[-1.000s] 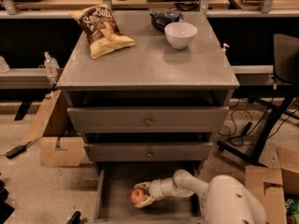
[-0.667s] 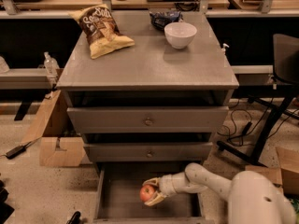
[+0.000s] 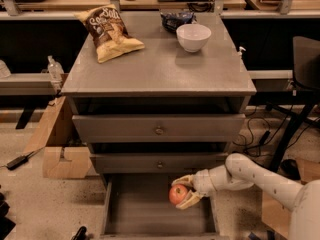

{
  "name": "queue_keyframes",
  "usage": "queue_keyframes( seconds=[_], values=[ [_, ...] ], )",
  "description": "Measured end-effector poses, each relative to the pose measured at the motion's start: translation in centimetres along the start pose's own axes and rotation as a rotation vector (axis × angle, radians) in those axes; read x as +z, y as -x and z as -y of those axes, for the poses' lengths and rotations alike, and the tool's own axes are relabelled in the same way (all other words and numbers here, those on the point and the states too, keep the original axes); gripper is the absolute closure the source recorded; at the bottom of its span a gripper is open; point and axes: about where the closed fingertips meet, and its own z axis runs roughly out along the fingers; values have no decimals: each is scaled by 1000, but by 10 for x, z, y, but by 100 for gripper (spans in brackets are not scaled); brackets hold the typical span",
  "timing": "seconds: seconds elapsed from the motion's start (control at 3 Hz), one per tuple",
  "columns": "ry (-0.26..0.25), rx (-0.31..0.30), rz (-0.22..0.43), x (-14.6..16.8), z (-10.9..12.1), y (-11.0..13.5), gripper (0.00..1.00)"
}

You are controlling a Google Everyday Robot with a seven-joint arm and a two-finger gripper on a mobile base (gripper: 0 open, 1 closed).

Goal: Pick apple from bottom drawer and place on counter

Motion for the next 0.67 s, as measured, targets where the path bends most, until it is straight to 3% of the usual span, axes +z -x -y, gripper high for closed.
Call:
queue_keyframes(
  seconds=[0.67],
  values=[
    [-59, 18, -3, -125, 4, 103, 100]
  ],
)
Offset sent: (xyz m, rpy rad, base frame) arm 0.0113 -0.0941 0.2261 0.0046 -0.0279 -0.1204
